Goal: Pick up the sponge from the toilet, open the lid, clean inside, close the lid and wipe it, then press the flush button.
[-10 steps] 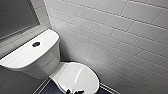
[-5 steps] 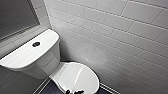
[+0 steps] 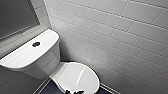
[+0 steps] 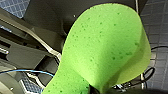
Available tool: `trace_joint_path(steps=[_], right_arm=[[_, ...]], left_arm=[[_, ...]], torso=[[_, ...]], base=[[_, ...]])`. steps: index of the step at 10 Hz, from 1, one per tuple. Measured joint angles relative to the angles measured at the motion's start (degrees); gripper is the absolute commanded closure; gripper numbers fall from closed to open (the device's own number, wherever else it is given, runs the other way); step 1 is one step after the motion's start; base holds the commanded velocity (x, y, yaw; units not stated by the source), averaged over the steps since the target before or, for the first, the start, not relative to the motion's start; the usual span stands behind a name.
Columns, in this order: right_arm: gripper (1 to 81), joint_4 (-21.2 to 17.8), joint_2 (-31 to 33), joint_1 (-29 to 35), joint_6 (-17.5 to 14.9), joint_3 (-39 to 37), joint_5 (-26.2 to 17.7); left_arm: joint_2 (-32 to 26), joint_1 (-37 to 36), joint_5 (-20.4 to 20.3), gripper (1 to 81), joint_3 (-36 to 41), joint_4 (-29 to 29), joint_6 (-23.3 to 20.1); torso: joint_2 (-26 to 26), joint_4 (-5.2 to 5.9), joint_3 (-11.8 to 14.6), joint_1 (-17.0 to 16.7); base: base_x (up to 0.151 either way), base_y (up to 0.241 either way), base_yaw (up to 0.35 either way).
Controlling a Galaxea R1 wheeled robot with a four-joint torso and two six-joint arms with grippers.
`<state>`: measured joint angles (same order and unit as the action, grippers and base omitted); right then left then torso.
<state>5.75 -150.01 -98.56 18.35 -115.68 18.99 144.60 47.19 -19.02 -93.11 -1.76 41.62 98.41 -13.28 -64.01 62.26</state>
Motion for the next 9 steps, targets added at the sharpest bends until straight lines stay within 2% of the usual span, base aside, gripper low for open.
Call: trace_joint_path(steps=[9], right_arm=[[81.1, 0.0, 0.0, 0.5, 0.0, 0.4, -0.1]], left_arm=[[-1.8, -0.3, -0.3, 1.0, 2.9, 2.0, 0.7]], torso=[[0.0, 0.00, 0.0, 0.0]], base=[[0.000, 0.000, 0.000]])
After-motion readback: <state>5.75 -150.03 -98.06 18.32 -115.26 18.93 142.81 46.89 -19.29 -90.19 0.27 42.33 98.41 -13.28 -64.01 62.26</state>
